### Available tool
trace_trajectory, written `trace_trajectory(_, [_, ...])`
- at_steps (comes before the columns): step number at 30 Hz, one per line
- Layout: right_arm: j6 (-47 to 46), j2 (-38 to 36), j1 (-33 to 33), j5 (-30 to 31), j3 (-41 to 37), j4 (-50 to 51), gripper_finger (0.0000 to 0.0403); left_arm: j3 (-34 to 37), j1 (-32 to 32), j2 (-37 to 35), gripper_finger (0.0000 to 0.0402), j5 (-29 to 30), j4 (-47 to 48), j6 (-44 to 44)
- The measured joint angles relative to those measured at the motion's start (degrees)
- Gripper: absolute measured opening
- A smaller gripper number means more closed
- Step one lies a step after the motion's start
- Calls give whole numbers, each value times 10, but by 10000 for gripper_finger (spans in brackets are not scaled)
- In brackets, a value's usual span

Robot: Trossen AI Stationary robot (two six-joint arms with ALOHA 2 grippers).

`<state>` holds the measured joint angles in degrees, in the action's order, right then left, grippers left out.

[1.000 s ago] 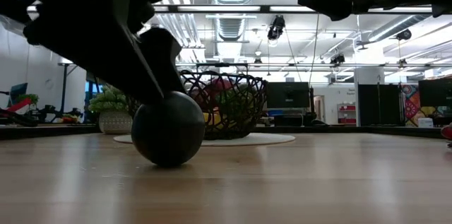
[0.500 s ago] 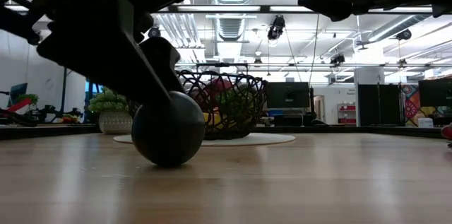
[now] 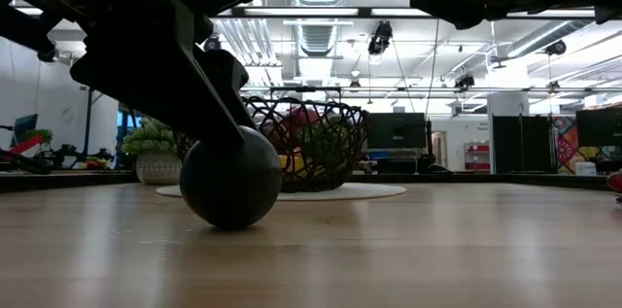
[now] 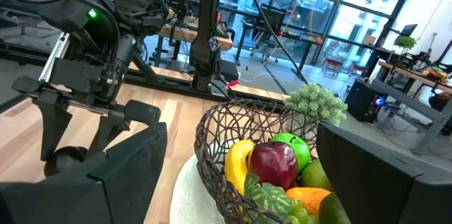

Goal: Build produce basket
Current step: Put the plum into the wire basket

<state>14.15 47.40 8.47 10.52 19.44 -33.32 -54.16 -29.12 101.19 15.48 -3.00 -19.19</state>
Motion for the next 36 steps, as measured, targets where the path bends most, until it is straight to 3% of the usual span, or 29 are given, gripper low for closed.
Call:
trace_trajectory(9, [0, 0, 0, 0, 0, 1, 345, -30, 2, -24, 206, -2, 33, 51])
trace_trajectory(19, [0, 0, 0, 0, 0, 2, 345, -104, 53, -108, 205, 32, 188, 268])
trace_trajectory(24, [0, 0, 0, 0, 0, 2, 345, -99, 128, -158, 205, 61, 227, 326])
trace_trajectory(31, [2, 0, 0, 0, 0, 3, 345, -76, 281, -215, 205, 93, 238, 378])
trace_trajectory(36, [3, 0, 0, 0, 0, 3, 345, -68, 400, -210, 205, 91, 237, 375])
